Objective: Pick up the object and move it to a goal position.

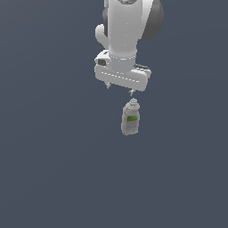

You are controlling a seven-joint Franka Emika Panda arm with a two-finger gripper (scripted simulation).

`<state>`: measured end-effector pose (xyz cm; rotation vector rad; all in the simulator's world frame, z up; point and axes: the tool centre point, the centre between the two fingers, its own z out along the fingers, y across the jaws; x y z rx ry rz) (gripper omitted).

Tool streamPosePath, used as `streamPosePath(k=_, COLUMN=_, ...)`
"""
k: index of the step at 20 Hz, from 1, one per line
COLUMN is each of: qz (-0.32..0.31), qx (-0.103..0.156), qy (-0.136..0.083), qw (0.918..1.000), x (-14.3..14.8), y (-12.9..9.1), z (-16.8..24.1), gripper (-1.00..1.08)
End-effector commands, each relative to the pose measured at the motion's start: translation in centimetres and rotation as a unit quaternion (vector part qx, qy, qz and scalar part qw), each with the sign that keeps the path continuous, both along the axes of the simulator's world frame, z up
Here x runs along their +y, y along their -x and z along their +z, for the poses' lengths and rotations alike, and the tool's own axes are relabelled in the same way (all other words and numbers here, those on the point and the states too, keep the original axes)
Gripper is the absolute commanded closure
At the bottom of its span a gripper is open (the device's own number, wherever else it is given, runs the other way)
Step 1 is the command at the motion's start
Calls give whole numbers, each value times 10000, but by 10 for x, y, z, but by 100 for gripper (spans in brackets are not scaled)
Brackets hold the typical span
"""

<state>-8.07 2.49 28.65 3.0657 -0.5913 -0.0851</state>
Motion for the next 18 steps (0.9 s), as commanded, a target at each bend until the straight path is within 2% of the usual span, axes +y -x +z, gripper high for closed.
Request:
streamPosePath(k=1, qz=-293, qx=-19, qy=16, qw=9996, x=3, y=-2, z=0, gripper=-92)
streamPosePath(k=9, qz=-1206, qx=-77, qy=59, qw=9927, x=14, y=-6, z=-1, gripper=-92)
streamPosePath(k=18, qz=-2221, qx=-138, qy=93, qw=9749, x=27, y=-11, z=-3, gripper=-92)
